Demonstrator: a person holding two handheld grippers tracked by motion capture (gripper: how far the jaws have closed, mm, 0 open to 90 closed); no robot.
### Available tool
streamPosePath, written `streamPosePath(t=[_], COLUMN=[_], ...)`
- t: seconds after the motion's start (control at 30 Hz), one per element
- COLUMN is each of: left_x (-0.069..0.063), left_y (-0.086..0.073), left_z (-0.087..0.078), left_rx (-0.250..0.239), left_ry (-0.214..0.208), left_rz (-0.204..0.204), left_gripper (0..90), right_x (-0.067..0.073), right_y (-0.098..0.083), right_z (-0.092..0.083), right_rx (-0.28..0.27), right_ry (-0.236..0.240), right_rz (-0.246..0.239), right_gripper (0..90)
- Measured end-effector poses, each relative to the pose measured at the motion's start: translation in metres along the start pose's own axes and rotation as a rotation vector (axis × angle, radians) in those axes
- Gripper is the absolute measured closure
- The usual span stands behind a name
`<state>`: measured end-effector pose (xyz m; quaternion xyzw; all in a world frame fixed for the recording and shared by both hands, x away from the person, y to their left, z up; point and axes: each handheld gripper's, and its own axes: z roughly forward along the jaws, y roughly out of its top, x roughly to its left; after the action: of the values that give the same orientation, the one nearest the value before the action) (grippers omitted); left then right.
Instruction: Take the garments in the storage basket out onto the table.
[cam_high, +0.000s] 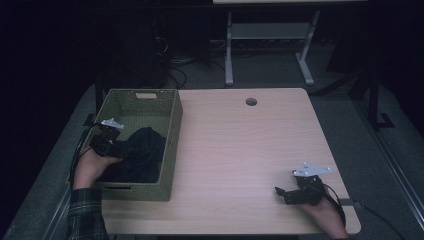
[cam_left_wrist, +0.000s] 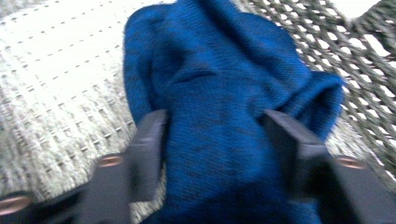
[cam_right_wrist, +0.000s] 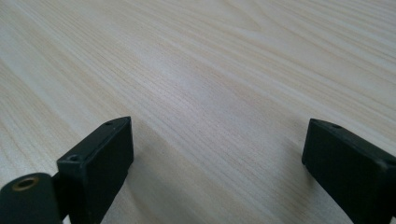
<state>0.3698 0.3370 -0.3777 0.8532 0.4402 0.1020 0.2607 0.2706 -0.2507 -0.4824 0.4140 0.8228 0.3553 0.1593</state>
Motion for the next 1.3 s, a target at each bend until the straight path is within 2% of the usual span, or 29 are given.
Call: streamPosePath(t=[0.2,0.37,0.47,0.6,0.67,0.77,1.0,1.3], left_x=[0.001,0.002,0.002,0.002,0.003,0.003,0.0,-0.004], left_y=[0.0,-0.002,-0.002,0.0,0.002,0.006,0.015,0.029], left_z=[-0.002,-0.005,-0.007,-0.012,-0.014,-0.02,-0.035,-0.058], left_rx=[0.031,0.021,0.01,0.019,0.021,0.022,0.015,-0.005], left_ry=[-0.013,-0.014,-0.016,-0.036,-0.049,-0.048,-0.059,-0.048], left_rz=[-0.031,-0.036,-0.032,-0.022,-0.03,-0.032,-0.004,0.02], left_gripper=[65.0,71.4,72.0,72.2,72.5,72.8,74.2,74.8], right_x=[0.0,0.0,0.0,0.0,0.0,0.0,0.0,0.0], right_y=[0.0,0.0,0.0,0.0,0.0,0.0,0.0,0.0], right_z=[0.0,0.0,0.0,0.0,0.0,0.0,0.0,0.0], right_rx=[0.0,0.001,0.002,0.002,0.002,0.003,0.002,0.002], right_ry=[0.0,-0.001,0.0,0.0,0.0,0.0,0.0,0.0], right_rz=[-0.001,0.0,0.004,0.003,0.004,0.003,0.004,0.003], right_gripper=[8.6,8.6,8.6,8.6,8.6,8.6,8.6,8.6])
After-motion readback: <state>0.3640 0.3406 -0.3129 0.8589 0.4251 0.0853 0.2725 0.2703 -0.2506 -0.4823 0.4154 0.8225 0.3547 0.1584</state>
